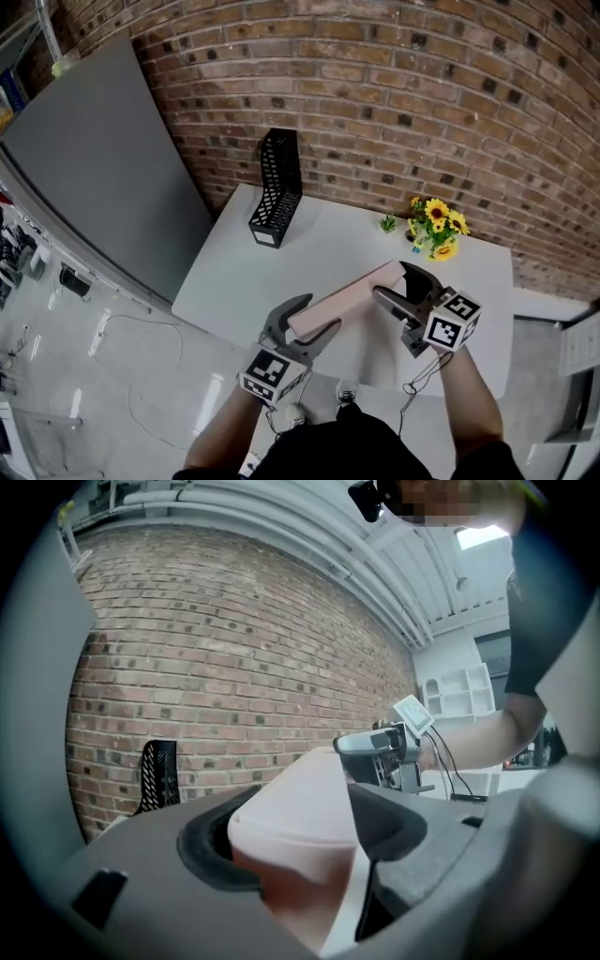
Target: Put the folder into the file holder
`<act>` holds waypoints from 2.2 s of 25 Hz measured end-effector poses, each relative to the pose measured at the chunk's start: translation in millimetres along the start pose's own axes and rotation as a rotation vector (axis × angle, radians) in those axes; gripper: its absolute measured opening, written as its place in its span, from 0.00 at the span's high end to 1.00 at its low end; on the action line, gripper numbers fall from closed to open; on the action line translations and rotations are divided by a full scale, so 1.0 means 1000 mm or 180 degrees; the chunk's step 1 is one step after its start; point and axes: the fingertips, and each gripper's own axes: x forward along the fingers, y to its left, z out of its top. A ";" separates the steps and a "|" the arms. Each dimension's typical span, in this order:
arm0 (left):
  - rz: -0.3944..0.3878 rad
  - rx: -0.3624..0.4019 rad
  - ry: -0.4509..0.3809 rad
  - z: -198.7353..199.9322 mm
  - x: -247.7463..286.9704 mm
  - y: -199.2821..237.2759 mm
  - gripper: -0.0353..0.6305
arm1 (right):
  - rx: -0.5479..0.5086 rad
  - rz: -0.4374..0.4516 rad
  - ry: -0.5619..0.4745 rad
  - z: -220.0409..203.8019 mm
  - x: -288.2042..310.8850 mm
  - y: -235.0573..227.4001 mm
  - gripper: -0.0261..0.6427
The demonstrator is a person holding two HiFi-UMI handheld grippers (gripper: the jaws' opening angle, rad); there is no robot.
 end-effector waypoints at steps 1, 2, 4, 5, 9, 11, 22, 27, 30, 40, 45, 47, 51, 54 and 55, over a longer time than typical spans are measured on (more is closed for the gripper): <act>0.0002 0.0058 -0.0011 0.002 0.002 -0.001 0.51 | -0.0004 -0.0003 -0.0002 0.000 0.000 0.000 0.39; 0.0015 0.0121 -0.0013 0.002 0.004 -0.002 0.52 | -0.0008 -0.0008 -0.0005 0.000 0.000 0.000 0.39; 0.0049 0.0211 -0.0017 0.002 0.006 -0.004 0.58 | -0.0018 -0.0020 -0.0012 0.000 -0.001 -0.001 0.39; 0.0063 0.0225 -0.0024 0.001 0.006 -0.005 0.58 | -0.0022 -0.0021 -0.0014 -0.001 0.000 -0.002 0.39; 0.0102 0.0222 -0.0037 0.001 0.005 -0.005 0.60 | -0.0053 0.0009 -0.0001 0.001 0.003 -0.001 0.39; 0.0134 0.0190 -0.0036 0.001 0.003 -0.005 0.62 | -0.0116 0.0007 0.0020 0.003 0.007 -0.001 0.39; 0.0568 -0.0013 -0.0129 0.011 -0.014 0.011 0.68 | -0.0837 -0.0127 -0.0083 0.027 0.037 0.014 0.51; 0.0816 -0.0016 -0.0211 0.024 -0.025 0.022 0.68 | -0.0832 -0.0069 -0.0329 0.050 0.048 0.016 0.62; 0.1008 -0.0143 -0.0255 0.028 -0.031 0.033 0.68 | -0.0751 -0.0178 -0.0434 0.062 0.050 0.002 0.72; 0.1732 -0.0169 -0.0374 0.048 -0.043 0.070 0.69 | -0.0798 -0.0208 -0.0361 0.069 0.064 -0.030 0.96; 0.2009 -0.0135 -0.0361 0.064 -0.053 0.085 0.69 | -0.0672 -0.0160 -0.0336 0.072 0.075 -0.035 0.96; 0.2064 -0.0136 -0.0381 0.071 -0.055 0.091 0.69 | -0.0653 -0.0130 -0.0326 0.071 0.079 -0.034 0.96; 0.2161 -0.0149 -0.0305 0.084 -0.060 0.112 0.69 | -0.0621 -0.0132 -0.0306 0.070 0.087 -0.036 0.96; 0.2174 -0.0136 -0.0320 0.092 -0.062 0.132 0.69 | -0.0608 -0.0161 -0.0286 0.071 0.093 -0.038 0.96; 0.2169 -0.0127 -0.0367 0.096 -0.062 0.139 0.69 | -0.0614 -0.0178 -0.0287 0.071 0.095 -0.039 0.96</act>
